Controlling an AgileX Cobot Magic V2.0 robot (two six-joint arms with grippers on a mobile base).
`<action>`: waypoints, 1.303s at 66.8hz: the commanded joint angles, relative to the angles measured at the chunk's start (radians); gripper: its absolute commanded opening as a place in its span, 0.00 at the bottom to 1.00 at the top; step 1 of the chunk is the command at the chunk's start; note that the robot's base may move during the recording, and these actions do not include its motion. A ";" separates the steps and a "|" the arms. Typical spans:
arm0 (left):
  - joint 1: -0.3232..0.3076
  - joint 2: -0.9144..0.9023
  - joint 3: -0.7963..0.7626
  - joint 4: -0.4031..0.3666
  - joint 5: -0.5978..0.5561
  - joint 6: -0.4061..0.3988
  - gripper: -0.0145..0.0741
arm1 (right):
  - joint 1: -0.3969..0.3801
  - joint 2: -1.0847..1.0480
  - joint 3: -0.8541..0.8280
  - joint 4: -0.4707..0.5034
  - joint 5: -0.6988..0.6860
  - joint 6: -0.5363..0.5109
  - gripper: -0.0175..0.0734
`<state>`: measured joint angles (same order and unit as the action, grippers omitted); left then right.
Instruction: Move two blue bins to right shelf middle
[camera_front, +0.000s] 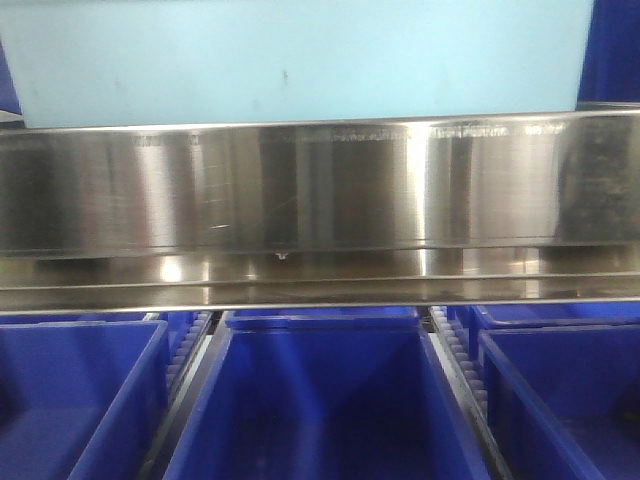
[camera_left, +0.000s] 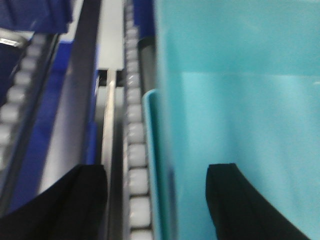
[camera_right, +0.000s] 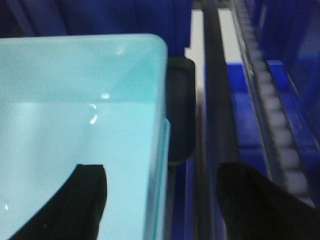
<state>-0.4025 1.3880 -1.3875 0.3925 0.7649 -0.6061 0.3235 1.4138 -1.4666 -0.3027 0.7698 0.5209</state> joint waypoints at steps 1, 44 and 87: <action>0.001 0.019 -0.096 -0.027 0.187 0.001 0.53 | 0.000 0.005 -0.080 0.038 0.181 -0.023 0.59; 0.001 0.145 -0.173 -0.181 0.456 0.079 0.52 | 0.000 0.124 -0.111 0.216 0.451 -0.105 0.59; 0.001 0.145 -0.101 -0.207 0.456 0.079 0.52 | 0.000 0.123 -0.079 0.254 0.451 -0.105 0.59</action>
<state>-0.4010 1.5330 -1.4924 0.1932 1.2227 -0.5249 0.3235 1.5478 -1.5442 -0.0404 1.2266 0.4263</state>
